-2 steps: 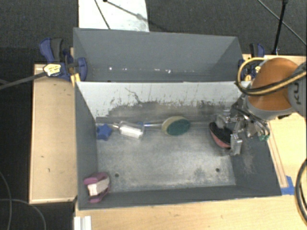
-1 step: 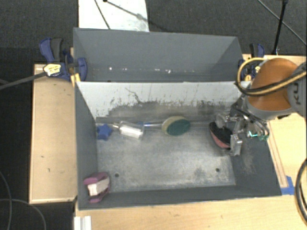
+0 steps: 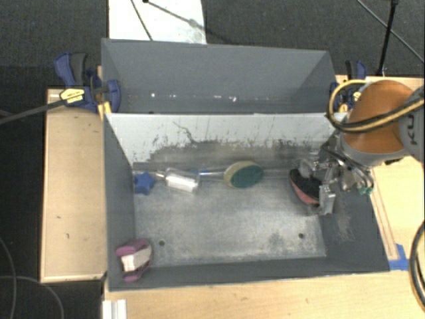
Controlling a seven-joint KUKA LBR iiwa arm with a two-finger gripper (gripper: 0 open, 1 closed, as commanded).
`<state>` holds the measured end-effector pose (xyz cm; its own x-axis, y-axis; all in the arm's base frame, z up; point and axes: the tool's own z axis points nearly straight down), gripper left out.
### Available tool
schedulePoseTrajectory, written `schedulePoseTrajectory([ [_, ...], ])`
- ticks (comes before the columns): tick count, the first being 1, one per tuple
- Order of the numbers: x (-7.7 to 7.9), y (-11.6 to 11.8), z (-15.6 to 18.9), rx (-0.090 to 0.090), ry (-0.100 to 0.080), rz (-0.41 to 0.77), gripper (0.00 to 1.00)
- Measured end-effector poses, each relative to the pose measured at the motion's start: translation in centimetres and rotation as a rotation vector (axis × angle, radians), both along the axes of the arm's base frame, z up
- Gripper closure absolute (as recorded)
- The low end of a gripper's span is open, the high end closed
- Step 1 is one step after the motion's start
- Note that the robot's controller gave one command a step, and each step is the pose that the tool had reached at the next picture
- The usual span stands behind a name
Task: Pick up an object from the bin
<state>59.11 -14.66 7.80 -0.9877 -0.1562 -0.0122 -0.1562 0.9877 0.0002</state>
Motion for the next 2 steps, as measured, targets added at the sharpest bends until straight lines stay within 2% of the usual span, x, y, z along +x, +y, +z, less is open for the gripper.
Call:
schedulePoseTrajectory([
  [1,-5.4,1.0,2.2,-0.008,0.004,0.636,1.00],
  [2,-5.3,0.7,14.2,-0.010,0.002,0.617,1.00],
])
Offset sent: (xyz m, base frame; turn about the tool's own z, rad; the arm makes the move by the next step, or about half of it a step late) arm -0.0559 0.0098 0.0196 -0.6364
